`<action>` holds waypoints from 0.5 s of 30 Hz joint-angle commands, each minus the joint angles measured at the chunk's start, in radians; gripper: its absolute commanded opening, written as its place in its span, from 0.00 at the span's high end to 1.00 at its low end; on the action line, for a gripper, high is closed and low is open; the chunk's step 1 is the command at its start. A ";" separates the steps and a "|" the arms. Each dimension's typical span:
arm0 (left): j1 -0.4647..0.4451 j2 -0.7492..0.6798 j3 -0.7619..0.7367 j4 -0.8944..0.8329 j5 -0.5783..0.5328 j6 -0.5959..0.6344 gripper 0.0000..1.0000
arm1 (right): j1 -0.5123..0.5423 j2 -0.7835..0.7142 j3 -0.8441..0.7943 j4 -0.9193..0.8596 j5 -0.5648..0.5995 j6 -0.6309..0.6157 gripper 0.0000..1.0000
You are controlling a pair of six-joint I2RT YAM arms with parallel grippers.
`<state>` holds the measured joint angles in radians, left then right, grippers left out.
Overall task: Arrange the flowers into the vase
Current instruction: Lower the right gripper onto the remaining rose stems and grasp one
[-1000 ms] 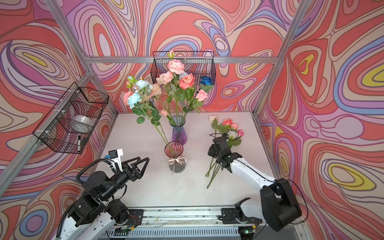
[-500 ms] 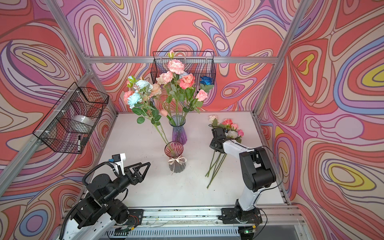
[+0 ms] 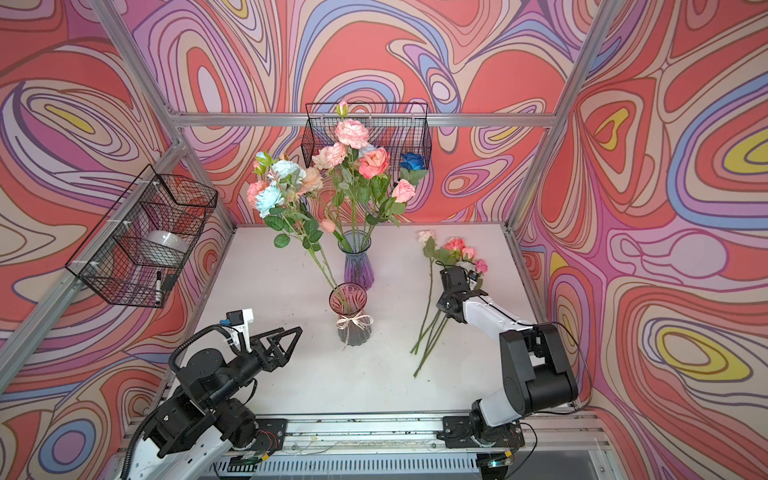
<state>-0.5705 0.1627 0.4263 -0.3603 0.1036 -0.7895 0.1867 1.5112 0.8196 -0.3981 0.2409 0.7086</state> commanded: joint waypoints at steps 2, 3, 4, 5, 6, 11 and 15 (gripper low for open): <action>-0.003 -0.025 -0.008 -0.006 -0.009 0.001 0.01 | -0.025 -0.009 -0.040 0.027 -0.047 0.018 0.65; -0.003 -0.029 -0.009 -0.008 -0.008 0.001 0.01 | -0.027 -0.007 -0.047 0.039 -0.057 0.021 0.66; -0.003 -0.032 -0.008 -0.010 -0.009 0.004 0.01 | -0.027 -0.007 -0.056 0.057 -0.066 0.024 0.66; -0.003 -0.035 -0.007 -0.015 -0.011 0.005 0.01 | -0.027 -0.009 -0.065 0.072 -0.072 0.026 0.67; -0.003 -0.040 -0.006 -0.018 -0.014 0.007 0.01 | -0.026 -0.009 -0.070 0.084 -0.076 0.030 0.69; -0.003 -0.048 -0.006 -0.024 -0.015 0.012 0.01 | -0.030 0.016 -0.079 0.104 -0.072 0.031 0.75; -0.004 -0.047 -0.005 -0.024 -0.015 0.010 0.01 | -0.030 0.011 -0.093 0.134 -0.059 0.026 0.83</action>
<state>-0.5705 0.1253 0.4240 -0.3687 0.0998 -0.7864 0.1635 1.5146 0.7444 -0.3027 0.1745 0.7311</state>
